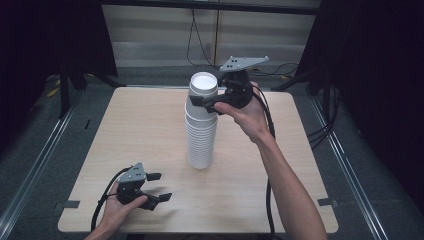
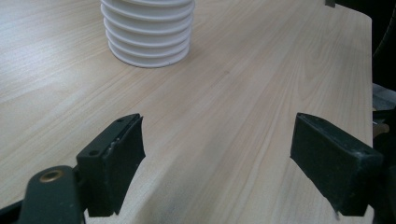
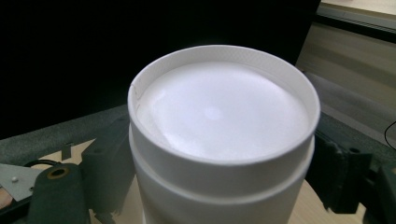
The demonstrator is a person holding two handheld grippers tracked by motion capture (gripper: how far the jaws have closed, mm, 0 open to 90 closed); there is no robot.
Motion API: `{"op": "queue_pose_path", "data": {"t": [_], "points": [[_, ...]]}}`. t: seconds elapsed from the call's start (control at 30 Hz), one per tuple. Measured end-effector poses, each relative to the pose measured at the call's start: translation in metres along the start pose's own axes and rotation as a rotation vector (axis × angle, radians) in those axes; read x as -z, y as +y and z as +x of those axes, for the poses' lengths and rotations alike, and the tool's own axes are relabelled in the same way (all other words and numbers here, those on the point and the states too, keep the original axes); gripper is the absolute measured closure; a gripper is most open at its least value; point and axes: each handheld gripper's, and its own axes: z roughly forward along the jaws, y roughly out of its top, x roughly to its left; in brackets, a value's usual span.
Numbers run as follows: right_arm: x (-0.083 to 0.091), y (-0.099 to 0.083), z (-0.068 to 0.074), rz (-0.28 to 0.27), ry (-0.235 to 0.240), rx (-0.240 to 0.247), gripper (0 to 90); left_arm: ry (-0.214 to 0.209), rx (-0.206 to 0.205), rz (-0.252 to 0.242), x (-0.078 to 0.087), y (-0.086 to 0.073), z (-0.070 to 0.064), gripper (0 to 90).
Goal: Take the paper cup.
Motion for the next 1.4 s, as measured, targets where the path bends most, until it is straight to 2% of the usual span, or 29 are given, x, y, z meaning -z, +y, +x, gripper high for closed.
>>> {"op": "queue_pose_path", "data": {"t": [0.83,0.97,1.4], "points": [[0.014,0.007,-0.003,-0.167,-0.008,-0.039,20.0,0.001,0.001,0.001,0.000,0.000,0.000,17.1],[0.015,0.007,-0.004,-0.188,0.004,-0.054,20.0,-0.001,-0.001,-0.002,0.000,0.000,0.000,17.1],[0.020,0.009,-0.003,-0.244,0.010,-0.053,20.1,-0.004,0.000,0.001,0.000,0.000,0.000,17.0]]}}
